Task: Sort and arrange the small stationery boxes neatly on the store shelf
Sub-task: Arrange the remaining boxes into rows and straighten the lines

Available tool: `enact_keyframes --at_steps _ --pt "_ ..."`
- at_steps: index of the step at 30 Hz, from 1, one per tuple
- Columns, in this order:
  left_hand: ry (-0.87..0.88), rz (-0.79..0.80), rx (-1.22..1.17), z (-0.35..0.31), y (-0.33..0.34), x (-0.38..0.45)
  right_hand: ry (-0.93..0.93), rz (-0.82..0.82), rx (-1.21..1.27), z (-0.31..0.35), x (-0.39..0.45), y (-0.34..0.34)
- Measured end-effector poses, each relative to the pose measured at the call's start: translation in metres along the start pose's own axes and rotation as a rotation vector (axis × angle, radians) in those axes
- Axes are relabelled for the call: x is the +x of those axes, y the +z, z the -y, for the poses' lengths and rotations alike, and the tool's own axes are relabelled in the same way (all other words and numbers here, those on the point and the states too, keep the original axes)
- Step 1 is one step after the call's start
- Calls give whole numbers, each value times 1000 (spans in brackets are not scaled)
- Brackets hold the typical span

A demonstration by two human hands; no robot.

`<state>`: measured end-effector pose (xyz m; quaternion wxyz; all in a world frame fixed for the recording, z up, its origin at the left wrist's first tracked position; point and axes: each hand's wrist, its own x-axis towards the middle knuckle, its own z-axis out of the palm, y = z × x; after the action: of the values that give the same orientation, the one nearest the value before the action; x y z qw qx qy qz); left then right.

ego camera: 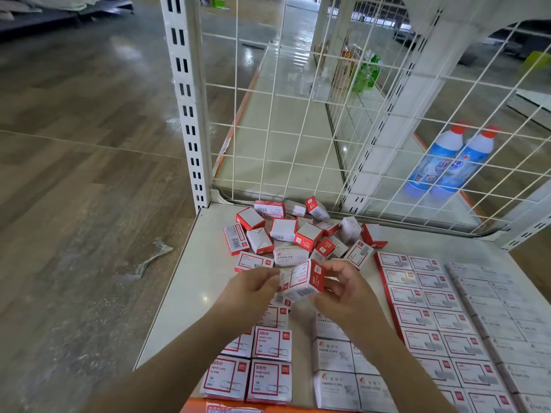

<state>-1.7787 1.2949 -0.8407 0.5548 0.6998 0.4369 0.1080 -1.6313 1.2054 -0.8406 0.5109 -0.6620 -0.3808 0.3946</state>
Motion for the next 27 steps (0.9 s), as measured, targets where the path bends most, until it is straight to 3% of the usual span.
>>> enact_keyframes --at_steps 7,12,15,21,27 --pt "-128 -63 -323 -10 2 -3 12 34 42 -3 -1 9" --pt "-96 -128 -269 -4 -6 -5 35 39 -49 -2 -1 -4" --pt "-62 -101 -176 -4 -6 -6 31 21 -130 4 -1 -7" --pt "-41 -19 -108 -5 -2 -5 26 153 -155 6 1 1" --pt "-77 -18 -115 -4 3 -1 96 50 -100 0 -1 4"
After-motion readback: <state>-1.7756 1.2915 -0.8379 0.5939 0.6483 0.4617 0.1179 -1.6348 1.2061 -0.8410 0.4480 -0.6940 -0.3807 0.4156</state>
